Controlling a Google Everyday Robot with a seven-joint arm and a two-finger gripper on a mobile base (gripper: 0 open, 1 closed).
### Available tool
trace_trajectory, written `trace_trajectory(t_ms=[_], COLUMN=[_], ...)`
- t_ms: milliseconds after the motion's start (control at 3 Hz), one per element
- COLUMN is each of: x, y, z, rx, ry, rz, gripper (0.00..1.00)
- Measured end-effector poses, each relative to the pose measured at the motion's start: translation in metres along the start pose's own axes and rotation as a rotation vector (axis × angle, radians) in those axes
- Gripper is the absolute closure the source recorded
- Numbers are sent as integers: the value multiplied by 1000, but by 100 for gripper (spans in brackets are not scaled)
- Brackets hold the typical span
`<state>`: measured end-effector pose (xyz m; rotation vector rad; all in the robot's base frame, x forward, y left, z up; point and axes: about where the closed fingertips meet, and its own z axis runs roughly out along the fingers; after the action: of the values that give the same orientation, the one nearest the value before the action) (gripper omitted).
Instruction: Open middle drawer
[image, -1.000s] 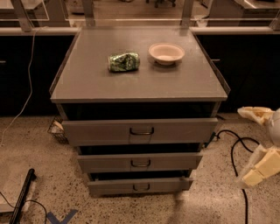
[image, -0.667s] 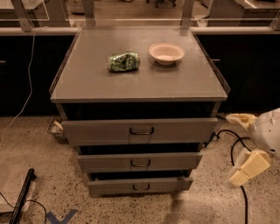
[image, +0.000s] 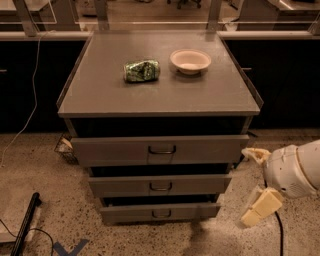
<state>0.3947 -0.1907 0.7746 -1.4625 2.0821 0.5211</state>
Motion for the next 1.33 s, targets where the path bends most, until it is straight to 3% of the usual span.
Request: trace_trajectory(t_ms=[667,1000,1333], x=[43,54,64], y=[-4,-14,-27], z=[67,88,109], rx=[-34,-33,-28], ry=[-35,-102,-160], rz=[67,32,-74], gripper=[0,0,0])
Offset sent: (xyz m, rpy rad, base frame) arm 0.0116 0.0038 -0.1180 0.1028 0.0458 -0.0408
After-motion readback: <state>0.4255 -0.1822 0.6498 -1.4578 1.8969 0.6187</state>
